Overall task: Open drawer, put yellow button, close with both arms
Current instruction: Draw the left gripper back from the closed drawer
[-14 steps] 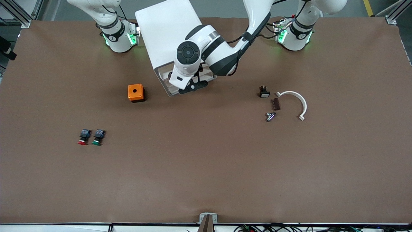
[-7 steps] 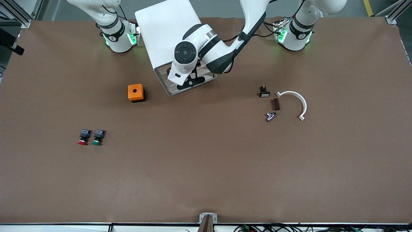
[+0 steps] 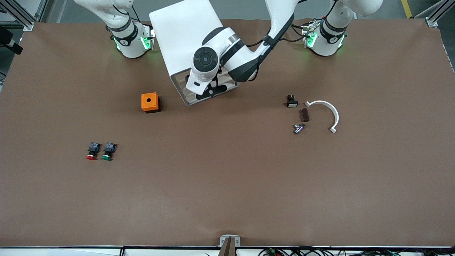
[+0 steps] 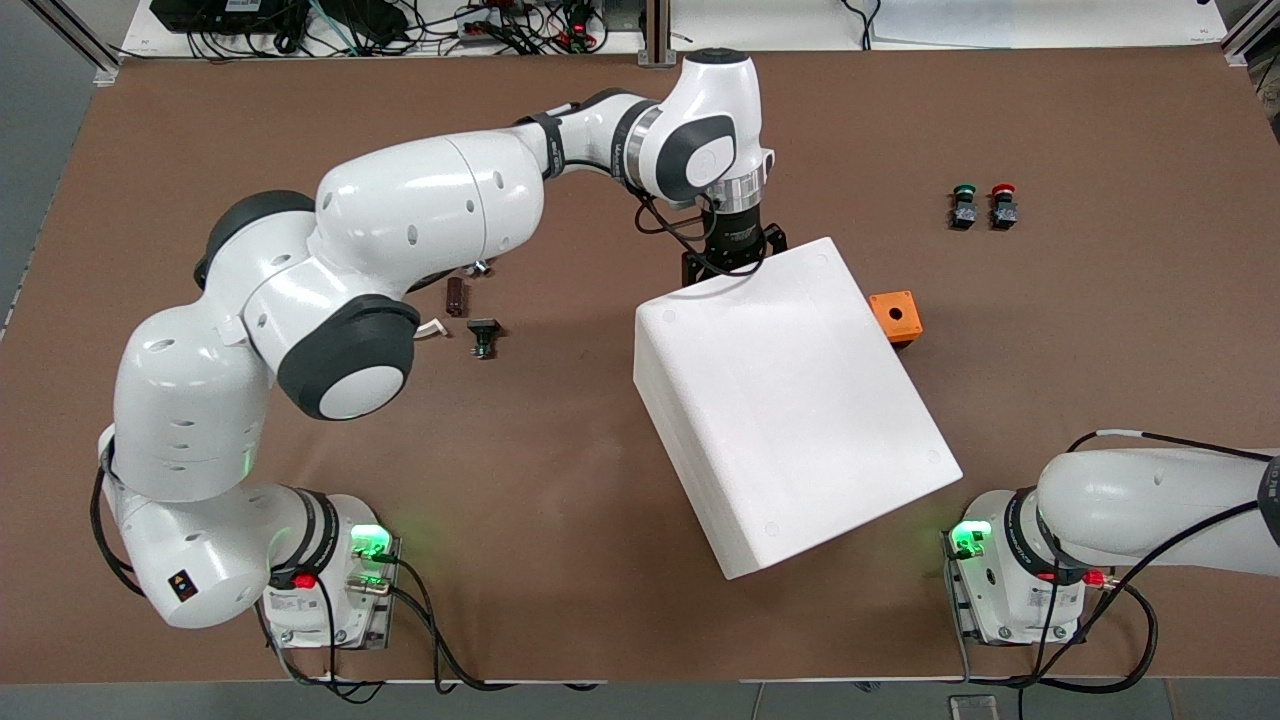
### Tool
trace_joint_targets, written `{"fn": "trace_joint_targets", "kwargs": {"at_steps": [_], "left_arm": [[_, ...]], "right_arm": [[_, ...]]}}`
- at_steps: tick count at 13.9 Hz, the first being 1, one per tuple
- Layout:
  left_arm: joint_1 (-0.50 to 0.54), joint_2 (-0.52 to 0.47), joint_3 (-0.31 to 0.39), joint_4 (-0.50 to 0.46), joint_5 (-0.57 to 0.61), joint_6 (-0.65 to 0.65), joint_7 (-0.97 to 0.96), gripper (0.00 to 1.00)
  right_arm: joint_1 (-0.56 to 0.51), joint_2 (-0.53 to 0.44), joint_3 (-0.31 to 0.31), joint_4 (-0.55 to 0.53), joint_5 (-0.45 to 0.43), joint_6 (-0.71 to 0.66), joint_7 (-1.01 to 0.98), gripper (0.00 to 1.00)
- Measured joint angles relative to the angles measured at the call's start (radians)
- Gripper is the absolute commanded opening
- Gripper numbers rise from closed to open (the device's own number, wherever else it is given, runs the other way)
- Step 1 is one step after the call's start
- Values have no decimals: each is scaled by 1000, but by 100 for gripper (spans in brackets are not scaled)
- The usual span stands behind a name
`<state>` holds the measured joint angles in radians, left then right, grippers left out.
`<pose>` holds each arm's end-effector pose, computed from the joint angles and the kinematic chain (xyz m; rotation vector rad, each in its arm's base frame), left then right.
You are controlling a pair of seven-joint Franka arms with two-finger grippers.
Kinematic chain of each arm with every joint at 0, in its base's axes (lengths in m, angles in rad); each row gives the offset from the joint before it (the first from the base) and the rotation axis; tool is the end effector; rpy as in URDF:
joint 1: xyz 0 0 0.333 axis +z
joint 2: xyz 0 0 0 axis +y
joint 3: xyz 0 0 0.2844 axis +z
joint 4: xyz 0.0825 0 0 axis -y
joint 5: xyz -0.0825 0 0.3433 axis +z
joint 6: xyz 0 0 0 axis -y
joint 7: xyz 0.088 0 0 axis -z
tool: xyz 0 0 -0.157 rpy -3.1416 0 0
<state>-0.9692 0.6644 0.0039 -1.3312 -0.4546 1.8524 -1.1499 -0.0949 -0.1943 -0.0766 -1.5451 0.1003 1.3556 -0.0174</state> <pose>0.3280 -0.5720 0.2833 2.9393 0.5106 -0.6650 0.4277 -0.0604 0.6277 -3.0232 0.1984 -0.0226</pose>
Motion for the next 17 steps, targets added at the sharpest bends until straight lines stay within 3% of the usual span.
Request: {"fn": "trace_joint_targets", "kwargs": {"at_steps": [4,11,17], "left_arm": [[24,-8,4,4,0,2,0,100],[156,-48,11,13,1,2,0,100],[282,-76,15,13,33,1,0,100]], "right_arm": [[0,0,1,-16,-3,28,0,100],[0,0,9,-30,-81,48,0,100],[0,0,11,-38,-85,50,0,100]]}}
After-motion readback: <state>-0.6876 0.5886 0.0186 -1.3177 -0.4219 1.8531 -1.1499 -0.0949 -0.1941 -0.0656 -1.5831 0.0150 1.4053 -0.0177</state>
